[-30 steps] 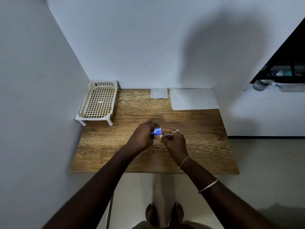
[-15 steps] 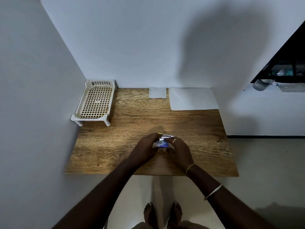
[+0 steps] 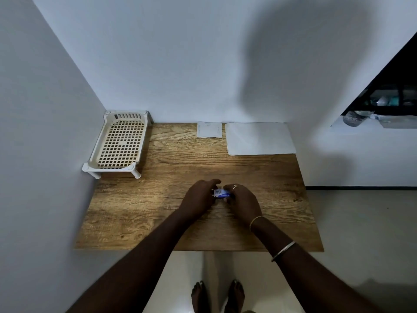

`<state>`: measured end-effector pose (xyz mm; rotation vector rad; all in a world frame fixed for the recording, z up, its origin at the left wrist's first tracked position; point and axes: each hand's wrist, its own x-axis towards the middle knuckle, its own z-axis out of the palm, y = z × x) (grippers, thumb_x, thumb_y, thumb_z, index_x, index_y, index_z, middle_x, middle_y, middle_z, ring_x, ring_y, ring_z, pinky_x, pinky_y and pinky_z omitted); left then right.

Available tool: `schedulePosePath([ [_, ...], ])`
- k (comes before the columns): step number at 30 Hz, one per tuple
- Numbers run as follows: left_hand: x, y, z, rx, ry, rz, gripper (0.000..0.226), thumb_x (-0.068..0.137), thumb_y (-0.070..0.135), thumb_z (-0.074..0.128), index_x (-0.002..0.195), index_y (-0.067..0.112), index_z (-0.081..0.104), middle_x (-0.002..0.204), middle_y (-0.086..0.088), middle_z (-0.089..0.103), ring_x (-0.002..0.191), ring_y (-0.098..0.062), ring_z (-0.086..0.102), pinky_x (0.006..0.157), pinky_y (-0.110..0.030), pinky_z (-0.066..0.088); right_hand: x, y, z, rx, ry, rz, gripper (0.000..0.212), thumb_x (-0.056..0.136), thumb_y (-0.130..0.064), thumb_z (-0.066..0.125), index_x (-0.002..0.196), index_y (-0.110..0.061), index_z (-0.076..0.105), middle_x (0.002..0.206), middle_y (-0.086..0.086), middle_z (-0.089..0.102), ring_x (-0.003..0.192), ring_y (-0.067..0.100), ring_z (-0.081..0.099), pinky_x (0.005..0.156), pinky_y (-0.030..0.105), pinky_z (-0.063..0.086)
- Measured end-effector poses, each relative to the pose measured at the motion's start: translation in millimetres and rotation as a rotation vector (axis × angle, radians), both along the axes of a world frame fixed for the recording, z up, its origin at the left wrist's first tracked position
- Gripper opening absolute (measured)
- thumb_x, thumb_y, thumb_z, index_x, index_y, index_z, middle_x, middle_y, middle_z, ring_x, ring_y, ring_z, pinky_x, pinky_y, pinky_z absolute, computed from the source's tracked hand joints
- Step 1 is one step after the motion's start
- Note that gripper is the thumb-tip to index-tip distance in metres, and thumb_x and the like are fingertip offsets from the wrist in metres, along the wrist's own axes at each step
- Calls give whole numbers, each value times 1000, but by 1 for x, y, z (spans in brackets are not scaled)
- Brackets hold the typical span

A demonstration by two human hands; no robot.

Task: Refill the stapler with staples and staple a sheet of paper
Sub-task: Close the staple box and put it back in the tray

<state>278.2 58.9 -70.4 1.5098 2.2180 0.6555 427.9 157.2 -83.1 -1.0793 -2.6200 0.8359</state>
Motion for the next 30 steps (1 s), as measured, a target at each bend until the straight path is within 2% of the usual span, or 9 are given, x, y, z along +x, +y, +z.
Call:
schedulePosePath([
  [6,-4,2,-9,-51,16,-19,71,79,24,79,143,29,50,125,3,71,111,-18,62,83,-30,46,1,4,-8,-50,-32,18,42,90,-17,67,132,-19,63,127,3,67,116,20,62,100,33,49],
  [11,-9,5,-11,-103,71,-123,86,74,29,82,149,29,39,134,-2,64,117,-22,57,86,-32,46,-1,11,-5,-75,-89,67,61,89,-25,71,146,-22,50,142,3,58,128,21,56,105,34,46],
  [17,-7,7,-15,-87,96,-164,96,83,22,74,159,29,16,126,-7,66,107,-26,61,78,-36,49,-4,15,-6,-42,-103,79,57,91,-24,68,145,-23,50,133,4,66,117,20,64,97,33,51],
  [21,-10,8,-16,-64,38,-168,103,85,22,75,162,28,6,129,-6,68,107,-25,65,81,-34,51,-6,20,-4,-58,-106,107,58,87,-21,72,142,-23,52,126,4,70,112,18,67,94,30,53],
  [24,-14,7,-15,-33,-34,-156,108,83,21,78,162,32,5,127,-6,70,107,-22,67,84,-28,52,-6,24,2,-109,-103,134,58,83,-19,75,137,-24,55,124,3,70,109,16,68,92,27,53],
  [27,-22,6,-5,13,-75,-152,111,80,21,81,160,39,7,120,-2,73,103,-17,69,81,-24,51,-6,26,16,-137,-33,145,54,81,-20,79,131,-25,59,119,2,71,105,15,68,91,32,58],
  [30,-35,6,17,112,-67,-163,98,78,24,83,157,37,26,113,4,74,98,-11,67,82,-28,55,-10,29,40,-92,60,134,46,78,-23,79,122,-23,65,111,0,73,96,13,68,81,31,58],
])
